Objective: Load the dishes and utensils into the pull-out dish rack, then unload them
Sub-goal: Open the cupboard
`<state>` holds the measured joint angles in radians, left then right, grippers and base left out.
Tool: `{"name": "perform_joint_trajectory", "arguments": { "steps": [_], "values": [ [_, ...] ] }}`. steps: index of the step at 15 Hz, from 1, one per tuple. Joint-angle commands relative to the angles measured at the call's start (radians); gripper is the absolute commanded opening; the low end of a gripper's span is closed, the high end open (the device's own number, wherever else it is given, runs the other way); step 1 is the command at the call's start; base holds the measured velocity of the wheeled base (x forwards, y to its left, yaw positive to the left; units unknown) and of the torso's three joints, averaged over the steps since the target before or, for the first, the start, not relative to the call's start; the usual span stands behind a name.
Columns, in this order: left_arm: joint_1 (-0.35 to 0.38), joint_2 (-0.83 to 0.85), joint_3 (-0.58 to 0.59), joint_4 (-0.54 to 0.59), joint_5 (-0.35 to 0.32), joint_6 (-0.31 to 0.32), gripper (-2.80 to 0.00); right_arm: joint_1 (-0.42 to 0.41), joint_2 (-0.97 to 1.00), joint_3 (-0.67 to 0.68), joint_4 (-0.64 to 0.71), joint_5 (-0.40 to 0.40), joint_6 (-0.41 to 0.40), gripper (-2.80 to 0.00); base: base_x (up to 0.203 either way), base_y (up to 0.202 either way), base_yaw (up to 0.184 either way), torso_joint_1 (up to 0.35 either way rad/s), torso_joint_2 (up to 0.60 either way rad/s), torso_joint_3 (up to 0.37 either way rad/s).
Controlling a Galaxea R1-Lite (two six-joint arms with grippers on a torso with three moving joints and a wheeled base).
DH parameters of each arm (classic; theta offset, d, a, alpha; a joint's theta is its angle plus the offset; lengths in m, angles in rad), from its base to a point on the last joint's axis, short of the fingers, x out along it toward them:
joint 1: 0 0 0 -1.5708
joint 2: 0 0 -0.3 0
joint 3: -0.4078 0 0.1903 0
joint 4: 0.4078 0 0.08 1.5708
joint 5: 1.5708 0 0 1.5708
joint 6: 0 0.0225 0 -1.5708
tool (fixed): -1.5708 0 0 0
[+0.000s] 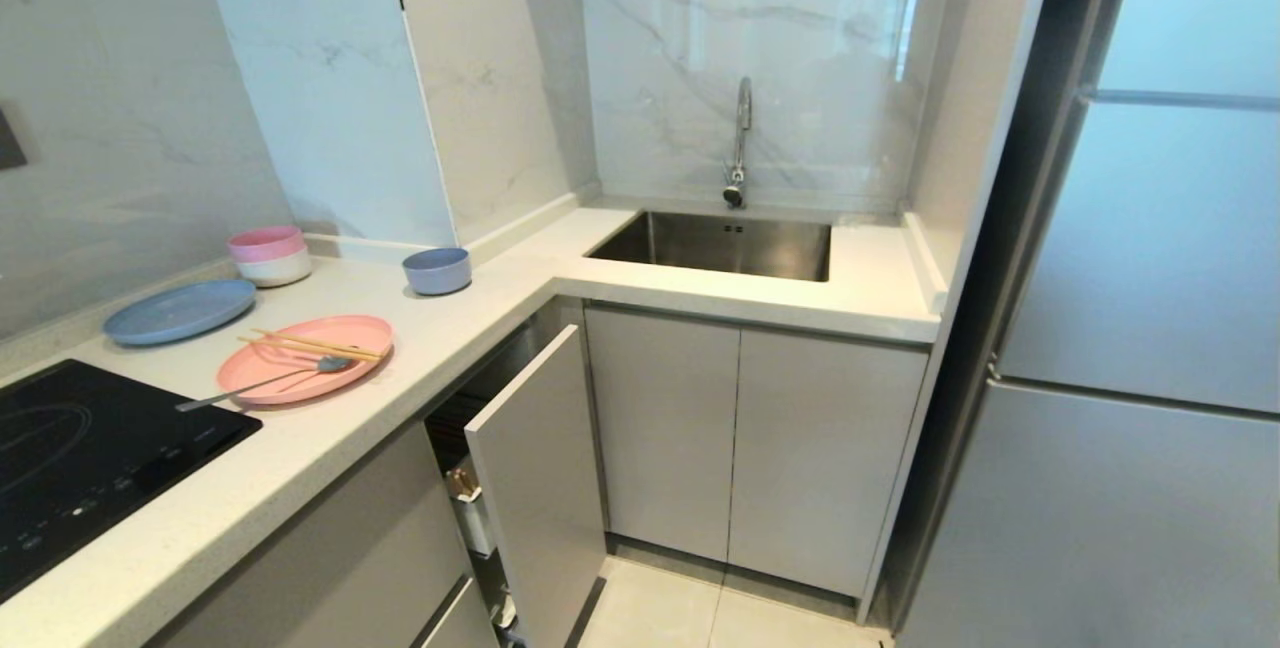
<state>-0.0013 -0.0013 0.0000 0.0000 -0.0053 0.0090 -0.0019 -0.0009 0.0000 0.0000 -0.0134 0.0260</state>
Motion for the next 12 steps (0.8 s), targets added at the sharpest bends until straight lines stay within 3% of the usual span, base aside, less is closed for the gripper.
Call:
{"name": "perform_joint_trajectory", "arguments": {
  "steps": [1, 9, 10, 12],
  "values": [
    [0.0, 0.0, 0.0, 0.0, -0.001, -0.001, -2.8, 0.0, 0.001, 0.0, 0.0, 0.0, 0.001, -2.8, 0.0, 0.0, 0.0, 0.0, 0.0, 0.0],
    [0.0, 0.0, -0.017, -0.018, 0.004, 0.009, -2.8, 0.0, 0.001, 0.0, 0.0, 0.0, 0.0, -2.8, 0.0, 0.0, 0.0, 0.0, 0.0, 0.0],
    [0.0, 0.0, -0.056, -0.02, 0.006, 0.009, -2.8, 0.0, 0.001, 0.0, 0.0, 0.0, 0.0, -2.8, 0.0, 0.0, 0.0, 0.0, 0.0, 0.0],
    [0.002, 0.029, -0.264, 0.038, 0.008, 0.015, -2.8, 0.0, 0.001, 0.0, 0.0, 0.0, 0.0, -2.8, 0.0, 0.0, 0.0, 0.0, 0.0, 0.0]
  ]
}}
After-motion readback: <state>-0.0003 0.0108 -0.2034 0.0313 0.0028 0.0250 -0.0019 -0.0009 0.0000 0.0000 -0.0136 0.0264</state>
